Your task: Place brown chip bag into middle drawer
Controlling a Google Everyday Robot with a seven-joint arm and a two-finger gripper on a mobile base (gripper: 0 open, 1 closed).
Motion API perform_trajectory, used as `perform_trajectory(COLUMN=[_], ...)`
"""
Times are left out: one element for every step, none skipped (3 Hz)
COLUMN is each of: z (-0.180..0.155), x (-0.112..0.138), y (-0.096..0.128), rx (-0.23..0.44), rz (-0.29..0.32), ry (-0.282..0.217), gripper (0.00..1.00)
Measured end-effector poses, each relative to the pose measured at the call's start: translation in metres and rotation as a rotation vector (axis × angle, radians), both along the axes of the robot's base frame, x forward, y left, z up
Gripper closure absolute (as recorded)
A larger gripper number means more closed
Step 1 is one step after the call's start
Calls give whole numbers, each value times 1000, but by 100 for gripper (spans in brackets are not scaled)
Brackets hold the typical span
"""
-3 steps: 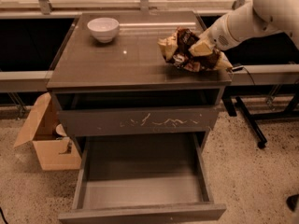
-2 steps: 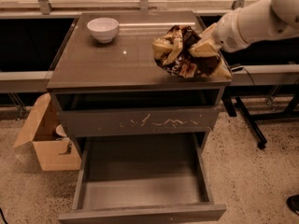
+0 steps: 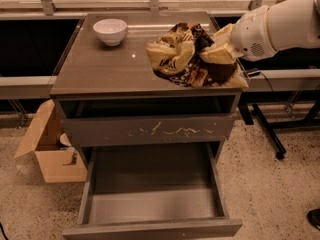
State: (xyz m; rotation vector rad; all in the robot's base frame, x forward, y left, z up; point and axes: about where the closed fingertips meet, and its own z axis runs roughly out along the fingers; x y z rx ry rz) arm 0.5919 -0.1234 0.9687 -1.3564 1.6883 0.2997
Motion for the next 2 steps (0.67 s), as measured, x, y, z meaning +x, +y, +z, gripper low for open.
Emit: perform_trajectory(z=[-29, -98], x=[-25, -85], y=[-1, -15], rx=[-41, -67], rz=[25, 1], ry=[56, 168], gripper=[100, 100])
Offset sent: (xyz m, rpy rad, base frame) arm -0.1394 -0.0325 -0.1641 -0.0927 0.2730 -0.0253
